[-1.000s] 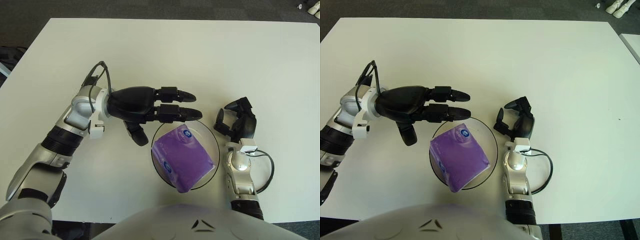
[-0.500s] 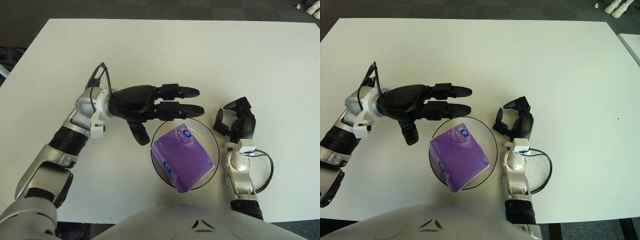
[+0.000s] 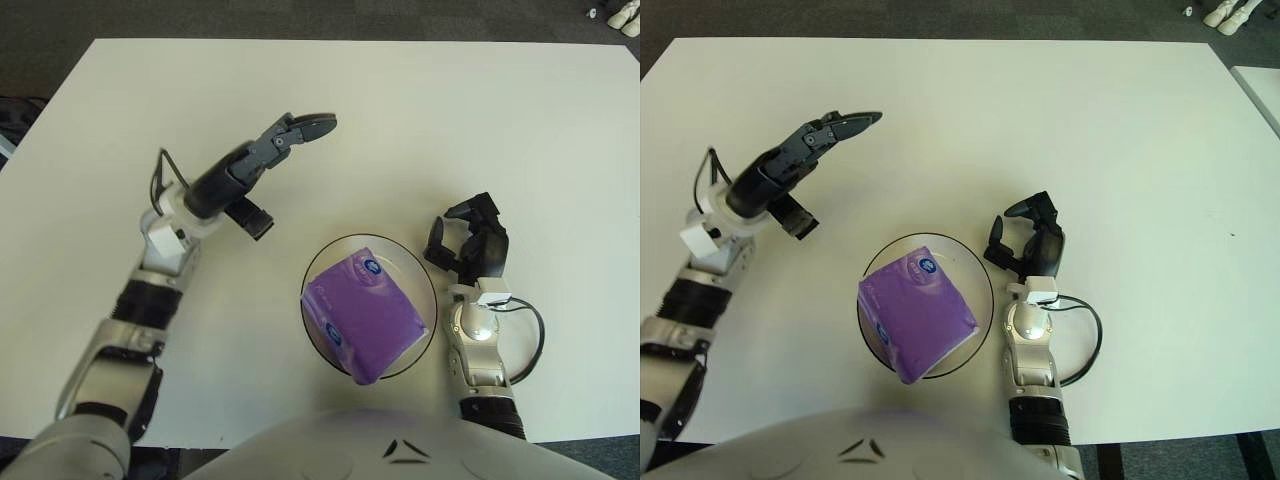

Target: Put the tissue paper into the plate.

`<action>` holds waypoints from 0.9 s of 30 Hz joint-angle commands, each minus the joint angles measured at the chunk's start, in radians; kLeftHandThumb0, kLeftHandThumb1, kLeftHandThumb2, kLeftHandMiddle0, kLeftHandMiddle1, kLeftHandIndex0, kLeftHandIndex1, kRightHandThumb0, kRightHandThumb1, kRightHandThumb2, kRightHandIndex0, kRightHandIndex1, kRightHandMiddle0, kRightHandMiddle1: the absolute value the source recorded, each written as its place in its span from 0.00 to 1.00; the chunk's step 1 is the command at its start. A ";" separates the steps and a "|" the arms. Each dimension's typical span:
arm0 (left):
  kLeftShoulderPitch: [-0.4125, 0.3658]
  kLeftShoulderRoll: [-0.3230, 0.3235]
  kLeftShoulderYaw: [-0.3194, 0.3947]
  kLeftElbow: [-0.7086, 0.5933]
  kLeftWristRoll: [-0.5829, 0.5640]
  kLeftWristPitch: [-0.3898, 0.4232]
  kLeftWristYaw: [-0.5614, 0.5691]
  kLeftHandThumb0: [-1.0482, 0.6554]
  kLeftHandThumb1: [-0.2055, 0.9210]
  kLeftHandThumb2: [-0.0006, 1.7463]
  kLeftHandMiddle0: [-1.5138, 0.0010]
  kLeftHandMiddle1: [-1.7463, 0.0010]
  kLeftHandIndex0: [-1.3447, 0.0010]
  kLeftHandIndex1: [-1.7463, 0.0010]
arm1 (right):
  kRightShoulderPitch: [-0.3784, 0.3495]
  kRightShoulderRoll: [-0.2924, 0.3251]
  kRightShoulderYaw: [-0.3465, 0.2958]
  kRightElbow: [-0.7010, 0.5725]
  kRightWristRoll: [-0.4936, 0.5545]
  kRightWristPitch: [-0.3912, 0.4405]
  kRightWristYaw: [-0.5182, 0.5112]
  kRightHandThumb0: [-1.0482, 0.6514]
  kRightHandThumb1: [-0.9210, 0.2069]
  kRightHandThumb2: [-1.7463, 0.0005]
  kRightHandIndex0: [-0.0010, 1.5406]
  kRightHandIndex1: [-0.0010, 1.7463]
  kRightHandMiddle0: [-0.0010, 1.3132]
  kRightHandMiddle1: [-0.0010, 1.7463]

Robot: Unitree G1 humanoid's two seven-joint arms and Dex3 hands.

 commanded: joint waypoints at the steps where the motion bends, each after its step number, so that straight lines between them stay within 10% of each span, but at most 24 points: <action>1: 0.112 -0.158 0.097 -0.103 0.055 0.299 0.317 0.16 0.87 0.53 0.73 0.08 0.92 0.07 | 0.071 0.008 -0.015 0.117 0.024 0.046 0.014 0.33 0.54 0.23 0.70 1.00 0.47 1.00; 7: -0.080 -0.309 0.130 0.062 -0.021 0.252 0.351 0.32 0.61 0.65 0.50 0.01 0.67 0.01 | 0.078 0.011 -0.011 0.098 0.021 0.066 0.017 0.33 0.54 0.24 0.70 1.00 0.47 1.00; 27: -0.033 -0.470 0.275 0.085 -0.058 0.296 0.369 0.25 0.21 0.96 0.02 0.00 0.36 0.00 | 0.096 0.022 -0.001 0.037 0.004 0.169 0.007 0.34 0.50 0.27 0.68 1.00 0.44 1.00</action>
